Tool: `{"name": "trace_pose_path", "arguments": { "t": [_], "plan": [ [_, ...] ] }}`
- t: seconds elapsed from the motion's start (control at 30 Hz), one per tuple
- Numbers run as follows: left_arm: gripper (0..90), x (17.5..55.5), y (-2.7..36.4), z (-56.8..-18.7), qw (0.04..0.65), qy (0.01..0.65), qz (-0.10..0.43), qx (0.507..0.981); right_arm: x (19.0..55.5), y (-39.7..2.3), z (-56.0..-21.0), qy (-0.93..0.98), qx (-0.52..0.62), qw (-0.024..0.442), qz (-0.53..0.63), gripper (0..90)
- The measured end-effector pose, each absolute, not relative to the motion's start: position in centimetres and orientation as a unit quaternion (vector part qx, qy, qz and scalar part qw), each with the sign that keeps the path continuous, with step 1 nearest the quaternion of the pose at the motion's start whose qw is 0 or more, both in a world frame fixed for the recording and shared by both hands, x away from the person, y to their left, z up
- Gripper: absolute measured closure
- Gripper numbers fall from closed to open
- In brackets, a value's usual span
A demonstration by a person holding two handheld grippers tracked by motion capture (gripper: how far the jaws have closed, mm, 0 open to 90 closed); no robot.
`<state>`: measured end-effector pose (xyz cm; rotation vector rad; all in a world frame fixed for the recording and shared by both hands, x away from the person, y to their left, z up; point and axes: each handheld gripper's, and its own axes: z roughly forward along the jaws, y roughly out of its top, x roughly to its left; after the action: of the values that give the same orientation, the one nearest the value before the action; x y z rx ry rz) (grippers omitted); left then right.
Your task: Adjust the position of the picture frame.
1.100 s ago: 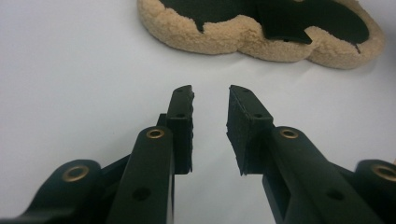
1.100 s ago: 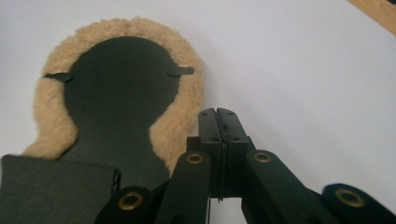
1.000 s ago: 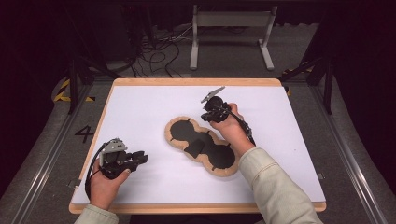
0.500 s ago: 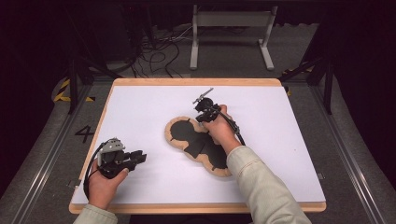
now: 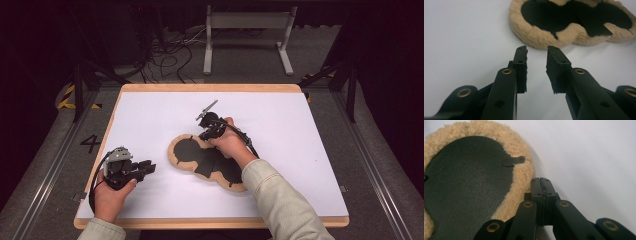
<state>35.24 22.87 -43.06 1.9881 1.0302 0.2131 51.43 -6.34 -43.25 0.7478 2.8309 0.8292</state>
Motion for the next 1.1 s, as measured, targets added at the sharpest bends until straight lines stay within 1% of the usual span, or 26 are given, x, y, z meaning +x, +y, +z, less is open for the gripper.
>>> {"name": "trace_pose_path", "arguments": {
  "t": [0.3,0.37,0.47,0.5,0.6,0.67,0.8,1.0,1.1],
  "plan": [
    [70.9,36.1,22.9,-43.3,0.428,0.418,0.073,0.798,48.1,-3.6,-43.4,0.946,0.17,0.012,0.277,90.0],
    [71.0,36.4,22.6,-43.3,0.426,0.412,0.075,0.802,47.6,-3.3,-43.4,0.948,0.166,0.008,0.273,90.0],
    [71.0,36.6,22.1,-43.1,0.429,0.405,0.078,0.804,47.1,-3.2,-43.4,0.947,0.161,0.016,0.276,90.0],
    [70.8,36.6,21.9,-43.0,0.43,0.405,0.077,0.803,47.1,-3.6,-43.3,0.944,0.166,0.013,0.285,90.0],
    [70.3,37.0,21.8,-42.9,0.432,0.401,0.078,0.804,46.8,-5.0,-42.4,0.928,0.192,0.054,0.315,90.0],
    [70.0,37.3,21.6,-42.8,0.431,0.401,0.075,0.805,46.3,-6.3,-41.5,0.917,0.214,0.067,0.331,89.9],
    [69.2,37.6,21.1,-42.7,0.422,0.391,0.088,0.813,45.3,-7.9,-40.4,0.911,0.215,0.074,0.343,89.3],
    [65.6,37.8,20.3,-42.8,0.413,0.381,0.093,0.822,42.4,-10.7,-38.2,0.901,0.211,0.088,0.368,87.3],
    [66.9,37.8,20.2,-42.7,0.412,0.377,0.087,0.825,41.5,-11.4,-37.8,0.898,0.209,0.092,0.376,87.3]
  ]
}}
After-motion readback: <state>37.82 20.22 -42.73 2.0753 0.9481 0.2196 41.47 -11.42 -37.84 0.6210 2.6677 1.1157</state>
